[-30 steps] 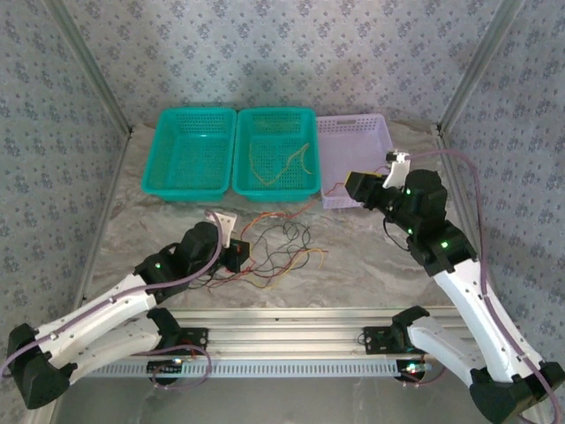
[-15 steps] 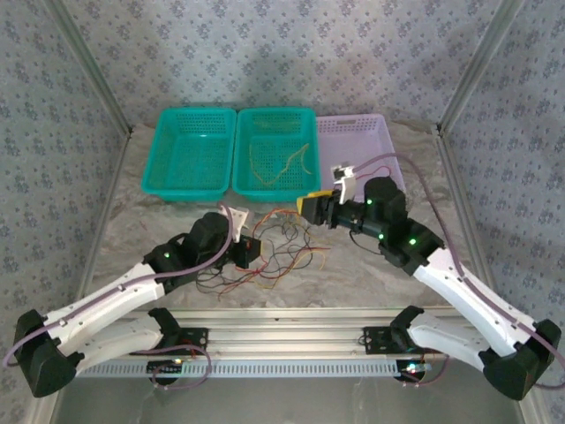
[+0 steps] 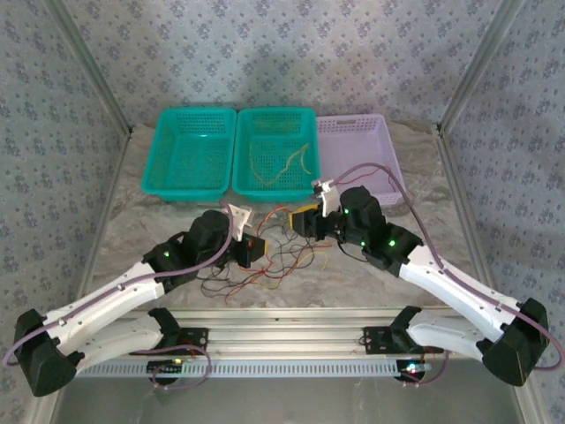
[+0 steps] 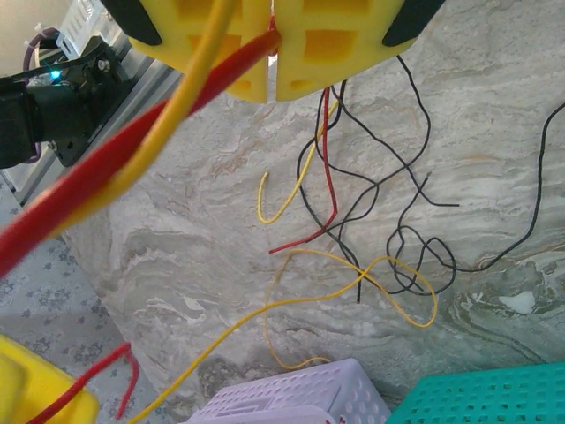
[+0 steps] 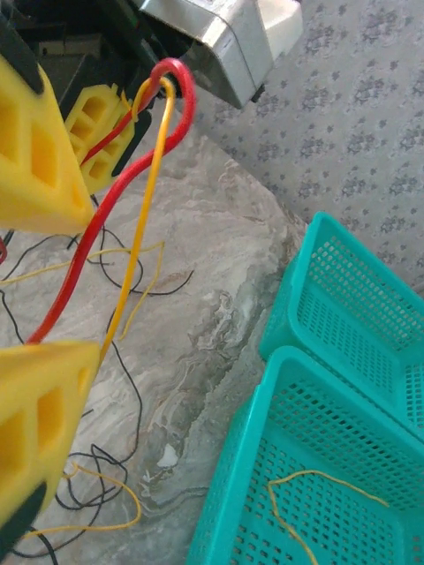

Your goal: Untangle the cables

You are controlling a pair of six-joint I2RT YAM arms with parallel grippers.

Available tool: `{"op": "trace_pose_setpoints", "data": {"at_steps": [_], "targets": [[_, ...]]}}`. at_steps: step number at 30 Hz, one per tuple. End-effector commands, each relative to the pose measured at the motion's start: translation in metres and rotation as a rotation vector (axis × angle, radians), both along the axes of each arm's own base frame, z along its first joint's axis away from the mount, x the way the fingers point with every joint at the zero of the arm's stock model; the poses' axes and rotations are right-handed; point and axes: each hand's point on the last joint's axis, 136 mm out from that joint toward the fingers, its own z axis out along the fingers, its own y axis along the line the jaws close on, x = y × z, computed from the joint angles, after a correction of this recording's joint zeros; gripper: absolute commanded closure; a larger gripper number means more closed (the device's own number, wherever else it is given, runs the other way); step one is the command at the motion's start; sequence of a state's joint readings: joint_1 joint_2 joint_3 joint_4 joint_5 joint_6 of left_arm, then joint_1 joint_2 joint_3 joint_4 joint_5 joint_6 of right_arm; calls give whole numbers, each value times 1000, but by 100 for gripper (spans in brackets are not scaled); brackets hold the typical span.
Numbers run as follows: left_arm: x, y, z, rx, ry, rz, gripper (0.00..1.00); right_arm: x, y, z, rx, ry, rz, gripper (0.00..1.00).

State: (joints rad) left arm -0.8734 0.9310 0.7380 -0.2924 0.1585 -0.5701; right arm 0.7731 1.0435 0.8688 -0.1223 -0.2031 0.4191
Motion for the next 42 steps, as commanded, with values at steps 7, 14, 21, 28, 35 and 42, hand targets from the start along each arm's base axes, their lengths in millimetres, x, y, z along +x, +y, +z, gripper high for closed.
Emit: {"op": "trace_pose_setpoints", "data": {"at_steps": [7,14,21,28,35,42], "targets": [[-7,-9,27,-70,-35,-55,100,1,4,-3,-34,-43,21,78],[-9,-6,26,-58,-38,-60,85,11,-21,-1,-105,-71,-97,100],[-10,4,19,-12,-44,-46,59,16,-67,28,-84,-94,-243,100],[-15,11,1,26,-18,-42,43,15,-86,56,5,-77,-268,100],[4,38,-3,57,-63,132,19,1,-73,78,79,-68,-160,100],[31,83,-2,18,-44,449,13,-15,-63,83,106,-57,-61,100]]}}
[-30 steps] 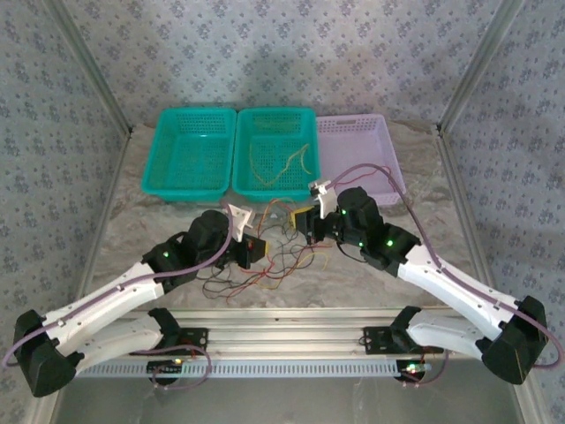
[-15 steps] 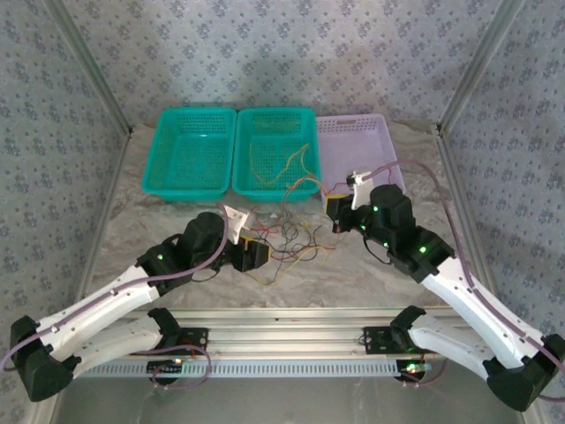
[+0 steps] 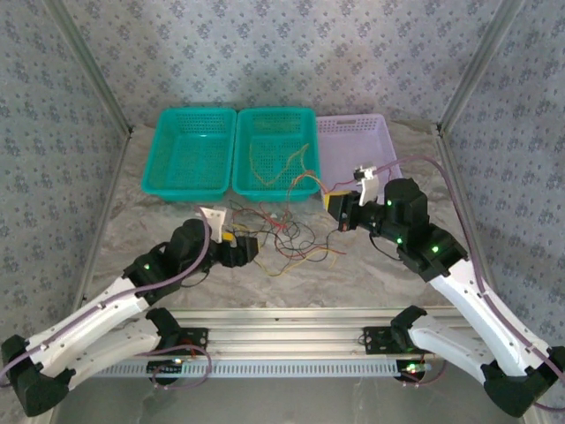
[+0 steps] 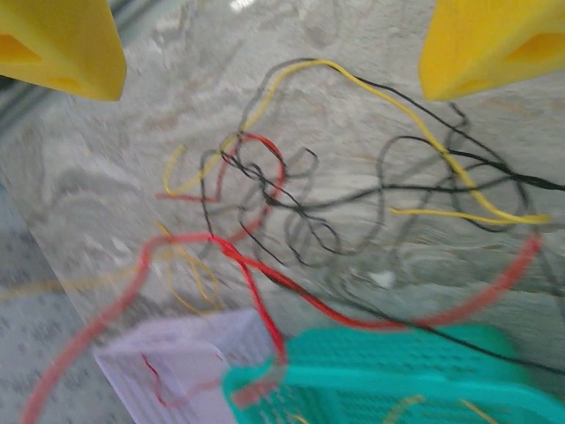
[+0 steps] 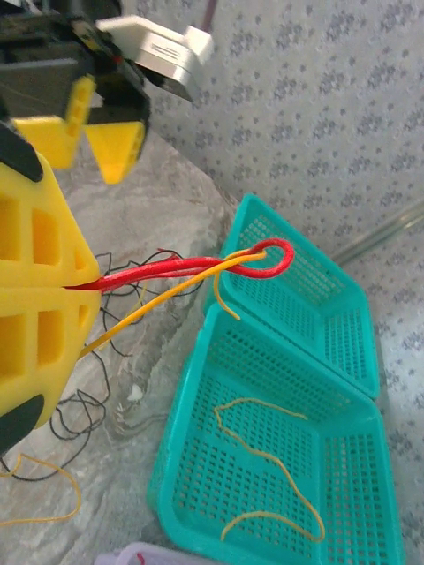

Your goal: Untangle the cables

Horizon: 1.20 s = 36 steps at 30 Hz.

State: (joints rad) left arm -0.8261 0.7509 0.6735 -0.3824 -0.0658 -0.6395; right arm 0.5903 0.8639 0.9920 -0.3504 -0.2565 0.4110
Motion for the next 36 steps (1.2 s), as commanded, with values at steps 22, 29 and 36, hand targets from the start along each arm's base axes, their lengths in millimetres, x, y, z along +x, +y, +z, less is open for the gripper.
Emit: {"op": "trace_pose_setpoints", "data": {"at_steps": [22,29,36], "targets": [[46,31,-28,-298,137,490,12,-42,28,37,117,-74,209,100],[51,29,-26,-498,138,544,13,-45,34,31,119,-72,227,100],[56,46,-25,-610,121,661,15,-51,41,30,123,-85,260,100]]}}
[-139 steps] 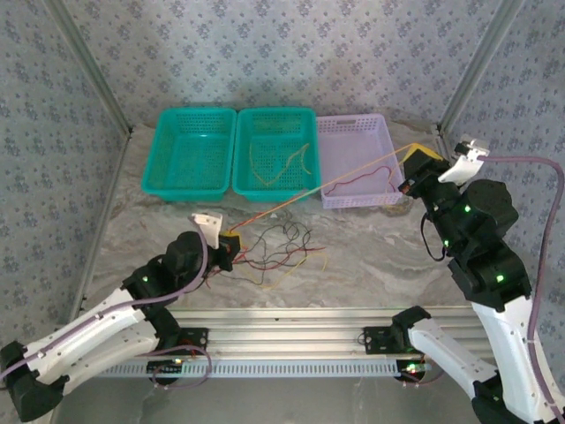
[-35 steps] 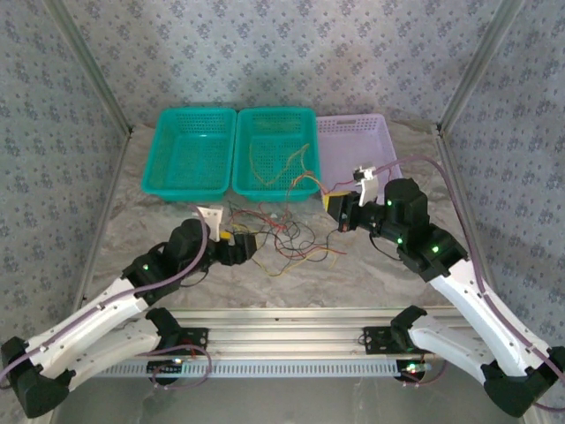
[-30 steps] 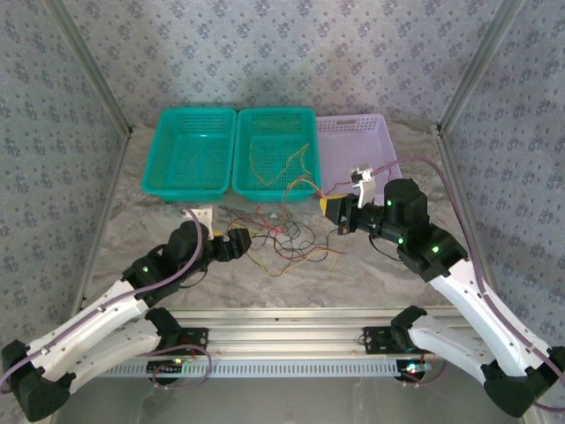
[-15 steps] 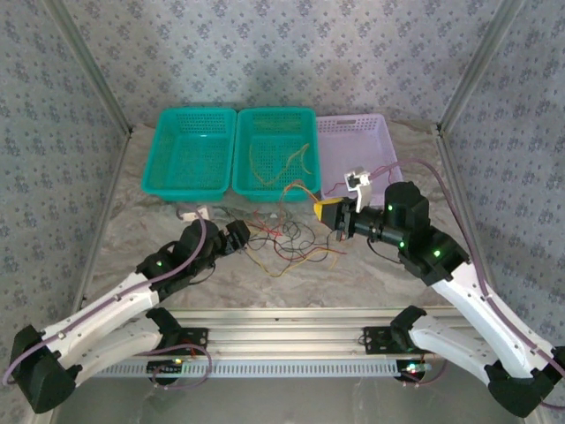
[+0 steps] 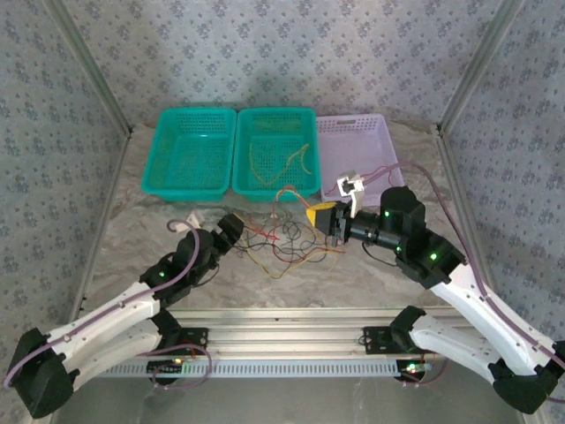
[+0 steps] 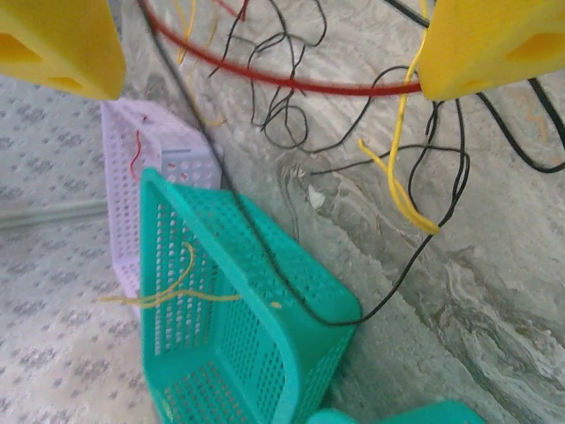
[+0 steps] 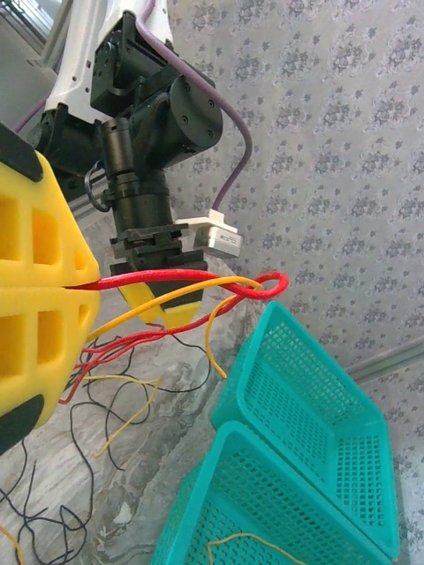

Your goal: Untangle the cables

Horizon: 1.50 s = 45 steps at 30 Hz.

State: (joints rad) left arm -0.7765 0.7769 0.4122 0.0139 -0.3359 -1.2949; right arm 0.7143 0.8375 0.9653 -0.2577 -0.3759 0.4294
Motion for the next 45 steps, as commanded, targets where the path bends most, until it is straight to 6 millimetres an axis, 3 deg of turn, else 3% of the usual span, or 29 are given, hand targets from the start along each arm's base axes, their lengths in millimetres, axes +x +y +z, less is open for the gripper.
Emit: {"op": "trace_pose_setpoints", "data": {"at_steps": [1,4,15,21,30,36,41,45], "targets": [[8,13,16,-123,-54,119,15,-7,3,11,35,-42,30,100],[12,15,20,-149,-67,134,16,-9,4,10,33,-43,36,100],[17,-12,20,-204,-10,59,29,-13,8,12,47,-61,44,100],[15,-12,20,-191,-4,48,54,-14,9,10,37,-64,46,100],[14,-10,21,-148,-13,38,100,-16,7,9,23,-74,46,100],[10,-1,27,-113,-30,43,100,-12,-3,4,-20,-86,-6,100],[0,20,36,-43,-39,66,100,8,-34,-17,-113,-63,-190,100],[-8,51,37,-9,-25,116,100,29,-68,-38,-172,-12,-359,100]]}}
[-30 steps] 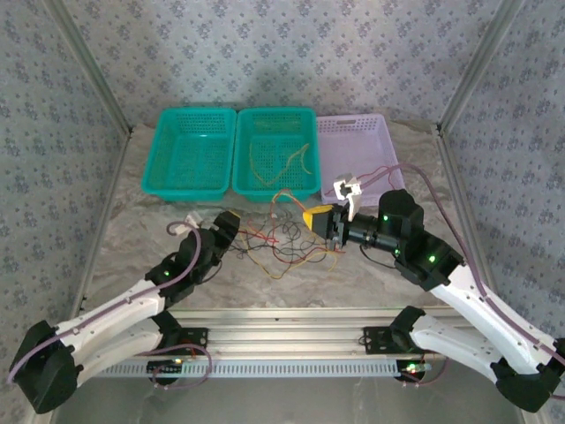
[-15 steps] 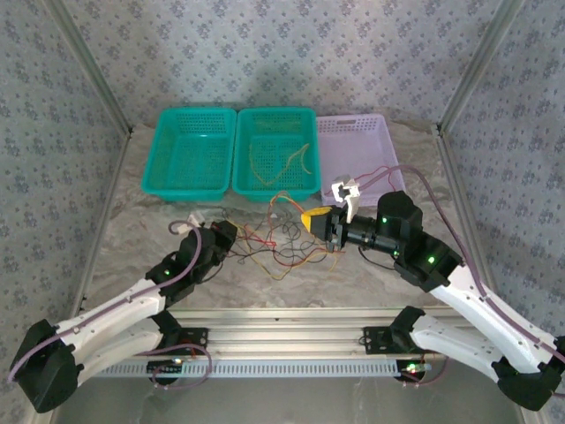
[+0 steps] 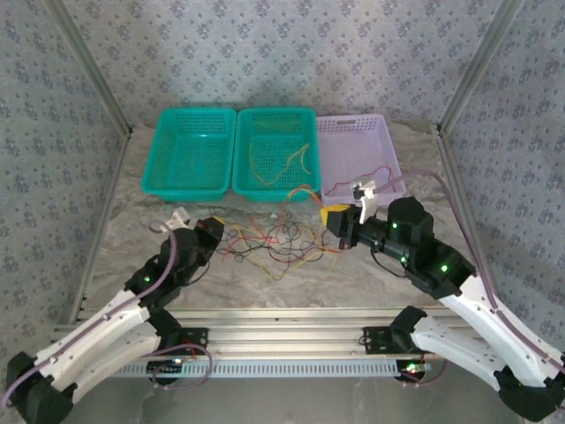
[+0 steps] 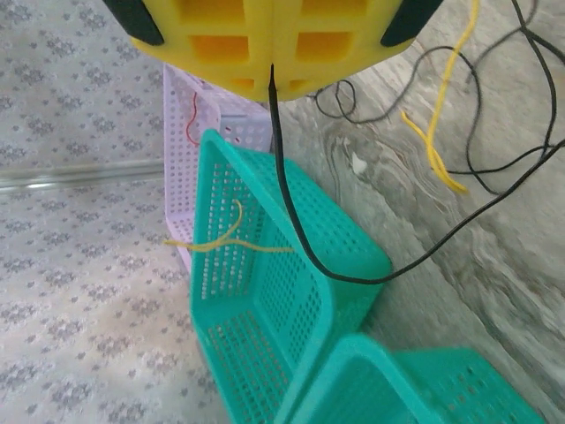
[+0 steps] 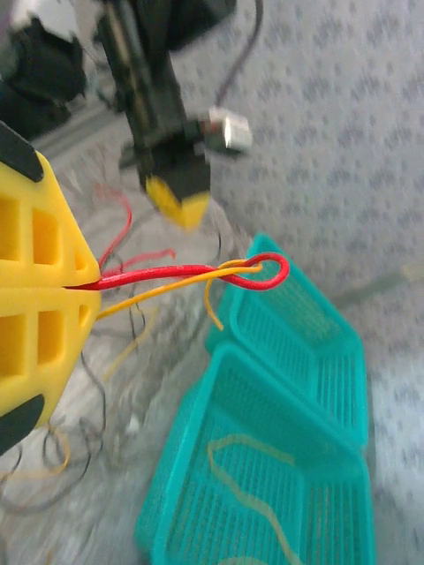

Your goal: Untangle the cables

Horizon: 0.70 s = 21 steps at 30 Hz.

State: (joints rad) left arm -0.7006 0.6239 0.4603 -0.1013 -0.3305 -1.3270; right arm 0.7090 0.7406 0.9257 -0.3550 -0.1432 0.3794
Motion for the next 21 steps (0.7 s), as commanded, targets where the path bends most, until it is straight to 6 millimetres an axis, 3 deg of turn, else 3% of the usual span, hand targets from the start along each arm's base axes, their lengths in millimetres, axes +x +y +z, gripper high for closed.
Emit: {"op": "trace_pose_setpoints", "data": {"at_steps": [1,11,17,21], "targets": [[-7,30,1,77,29,51,100,19,-36,-27,-71,56,-180,100],[-9,79,24,132,47,124,100,44,-101,-84,-21,341,-415,100],[-12,98,44,213,32,151,100,37,-120,-78,-16,330,-459,100],[-5,88,40,238,57,77,100,32,-122,-55,45,250,-447,100]]}}
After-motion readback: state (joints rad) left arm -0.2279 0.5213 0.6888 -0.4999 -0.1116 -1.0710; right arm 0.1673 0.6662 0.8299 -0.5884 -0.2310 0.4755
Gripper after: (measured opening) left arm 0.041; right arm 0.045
